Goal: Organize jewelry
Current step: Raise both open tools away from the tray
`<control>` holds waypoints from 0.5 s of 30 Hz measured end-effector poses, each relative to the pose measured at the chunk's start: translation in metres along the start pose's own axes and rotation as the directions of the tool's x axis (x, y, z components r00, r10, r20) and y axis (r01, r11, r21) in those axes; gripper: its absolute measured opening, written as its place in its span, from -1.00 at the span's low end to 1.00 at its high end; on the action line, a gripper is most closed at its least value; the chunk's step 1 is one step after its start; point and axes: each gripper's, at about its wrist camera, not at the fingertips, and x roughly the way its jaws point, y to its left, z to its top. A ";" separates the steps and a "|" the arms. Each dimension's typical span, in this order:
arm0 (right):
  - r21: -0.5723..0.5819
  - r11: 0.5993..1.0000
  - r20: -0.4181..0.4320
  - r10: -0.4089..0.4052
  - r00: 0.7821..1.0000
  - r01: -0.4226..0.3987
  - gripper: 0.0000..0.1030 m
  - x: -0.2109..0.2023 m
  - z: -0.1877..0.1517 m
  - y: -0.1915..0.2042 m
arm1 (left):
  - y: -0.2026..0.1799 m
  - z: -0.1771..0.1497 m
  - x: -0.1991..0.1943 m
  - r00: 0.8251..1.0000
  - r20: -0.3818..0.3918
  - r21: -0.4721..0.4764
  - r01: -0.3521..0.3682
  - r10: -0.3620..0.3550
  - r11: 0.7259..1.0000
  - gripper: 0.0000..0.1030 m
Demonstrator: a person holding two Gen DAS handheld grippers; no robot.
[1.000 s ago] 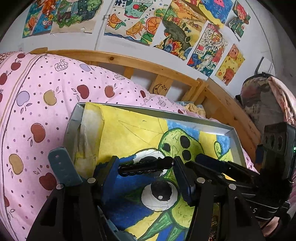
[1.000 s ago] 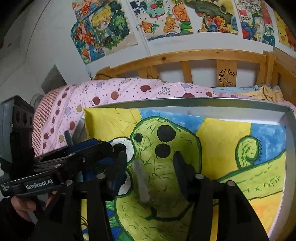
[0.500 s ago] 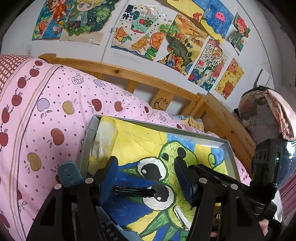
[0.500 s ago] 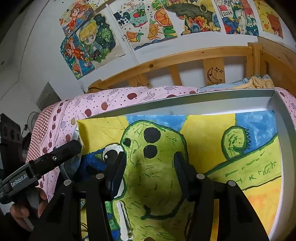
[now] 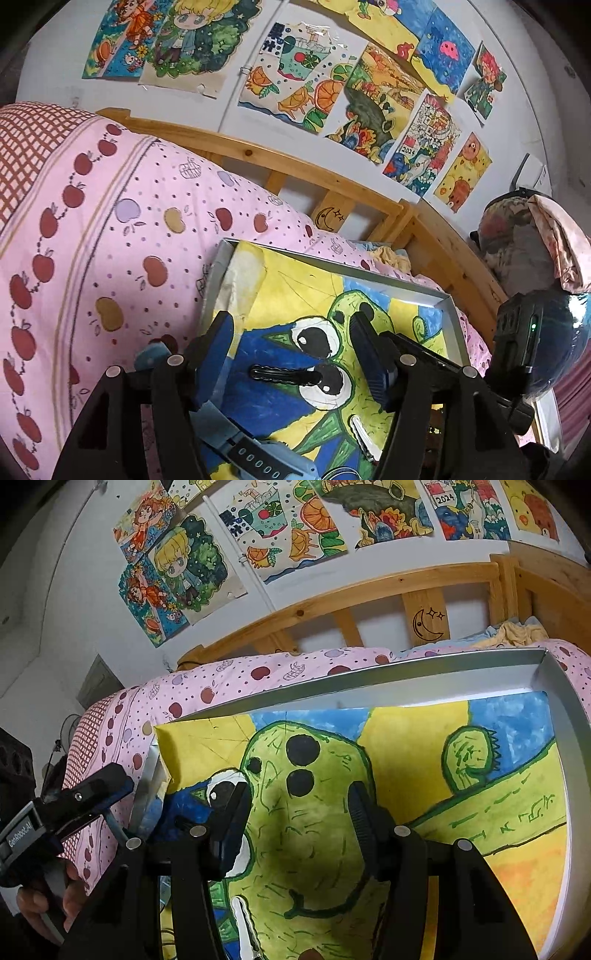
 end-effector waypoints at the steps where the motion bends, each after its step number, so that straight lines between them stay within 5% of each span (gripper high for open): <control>1: -0.003 1.000 0.001 0.003 1.000 -0.003 0.01 0.000 -0.001 0.000 | 0.001 0.000 -0.001 1.000 0.000 -0.003 -0.001 0.001 1.000 0.22; 15: 0.020 0.998 0.027 0.063 0.998 -0.064 0.33 0.004 -0.003 0.001 | 0.005 -0.006 -0.020 1.000 0.010 -0.011 -0.014 0.014 1.000 0.22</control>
